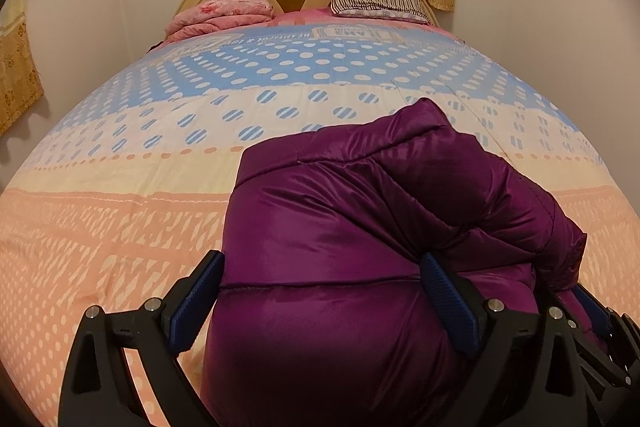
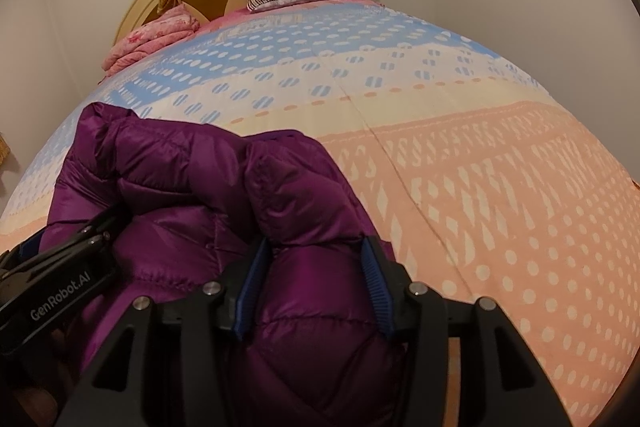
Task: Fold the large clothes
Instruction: 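Grasp the folded purple jacket bundle with both tools side by side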
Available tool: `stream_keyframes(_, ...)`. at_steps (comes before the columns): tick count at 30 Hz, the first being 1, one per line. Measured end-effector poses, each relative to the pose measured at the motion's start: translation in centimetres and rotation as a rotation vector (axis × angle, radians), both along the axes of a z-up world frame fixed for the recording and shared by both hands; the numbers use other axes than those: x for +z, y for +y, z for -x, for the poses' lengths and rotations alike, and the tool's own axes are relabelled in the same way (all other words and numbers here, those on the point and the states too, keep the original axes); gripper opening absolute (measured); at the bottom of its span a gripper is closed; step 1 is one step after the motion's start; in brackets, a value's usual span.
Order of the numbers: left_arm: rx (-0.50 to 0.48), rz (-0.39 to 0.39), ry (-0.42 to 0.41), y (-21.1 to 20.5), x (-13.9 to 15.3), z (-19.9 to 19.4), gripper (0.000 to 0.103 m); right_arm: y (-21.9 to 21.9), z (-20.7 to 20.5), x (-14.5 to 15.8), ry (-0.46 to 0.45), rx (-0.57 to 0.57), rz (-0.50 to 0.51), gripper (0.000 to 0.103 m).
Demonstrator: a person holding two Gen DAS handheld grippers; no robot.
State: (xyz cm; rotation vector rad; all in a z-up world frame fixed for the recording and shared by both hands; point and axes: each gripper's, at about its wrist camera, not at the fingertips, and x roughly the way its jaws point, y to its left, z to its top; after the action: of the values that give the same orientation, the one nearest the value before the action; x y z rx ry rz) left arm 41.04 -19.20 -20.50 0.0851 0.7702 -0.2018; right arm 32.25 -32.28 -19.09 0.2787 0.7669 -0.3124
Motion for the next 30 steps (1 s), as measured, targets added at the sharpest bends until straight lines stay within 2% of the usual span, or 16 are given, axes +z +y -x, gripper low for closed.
stream_keyframes(30,-0.003,-0.028,0.041,-0.78,-0.86,-0.64,0.101,0.43,-0.2,-0.55,0.03,0.003,-0.008,0.052)
